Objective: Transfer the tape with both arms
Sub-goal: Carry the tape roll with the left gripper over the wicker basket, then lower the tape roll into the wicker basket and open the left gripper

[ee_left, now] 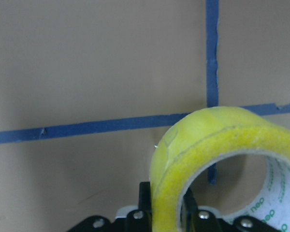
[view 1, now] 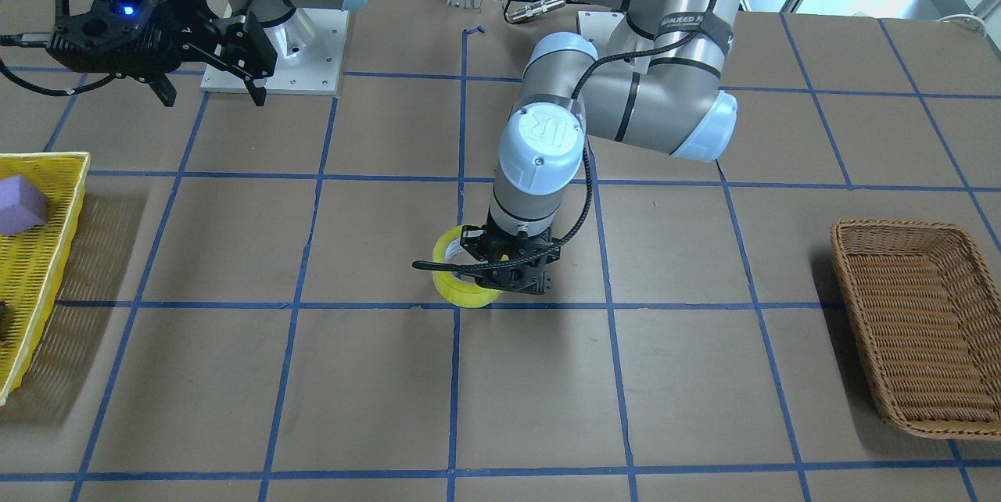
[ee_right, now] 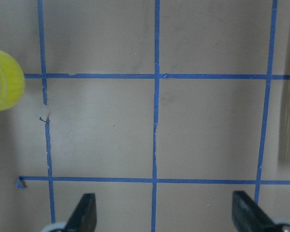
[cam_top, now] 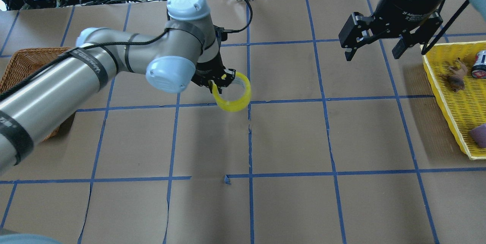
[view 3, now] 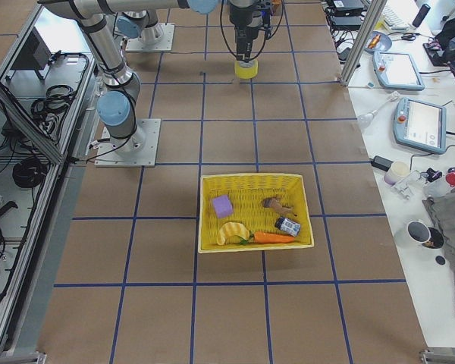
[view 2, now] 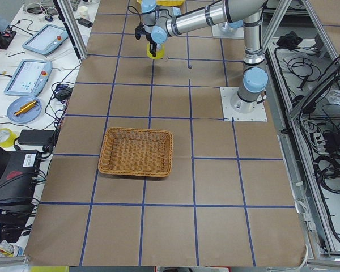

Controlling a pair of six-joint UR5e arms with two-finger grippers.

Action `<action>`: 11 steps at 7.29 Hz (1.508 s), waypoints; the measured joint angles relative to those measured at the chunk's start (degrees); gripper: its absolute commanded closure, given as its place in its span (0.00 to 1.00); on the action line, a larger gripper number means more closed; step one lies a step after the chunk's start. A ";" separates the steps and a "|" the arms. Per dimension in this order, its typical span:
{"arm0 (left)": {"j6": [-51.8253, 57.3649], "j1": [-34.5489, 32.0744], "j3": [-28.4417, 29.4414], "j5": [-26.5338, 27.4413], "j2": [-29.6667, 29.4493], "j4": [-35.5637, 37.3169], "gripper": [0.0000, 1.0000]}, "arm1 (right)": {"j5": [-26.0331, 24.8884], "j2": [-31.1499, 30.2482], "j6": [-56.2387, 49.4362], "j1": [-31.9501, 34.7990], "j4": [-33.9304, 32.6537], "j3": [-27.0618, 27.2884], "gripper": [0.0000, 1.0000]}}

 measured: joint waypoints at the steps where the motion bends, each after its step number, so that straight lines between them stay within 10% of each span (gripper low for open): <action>1: 5.24 4.56 1.80 1.41 1.69 -3.96 1.00 | 0.43 -0.03 0.04 0.24 0.00 0.03 0.00; 7: 55.78 41.08 10.19 3.57 -1.42 -7.41 1.00 | 0.18 0.05 -0.01 0.73 0.00 0.33 0.00; 11: 74.78 51.55 16.97 2.72 -14.00 -0.08 1.00 | -0.01 0.22 -0.02 0.79 -0.04 0.41 0.00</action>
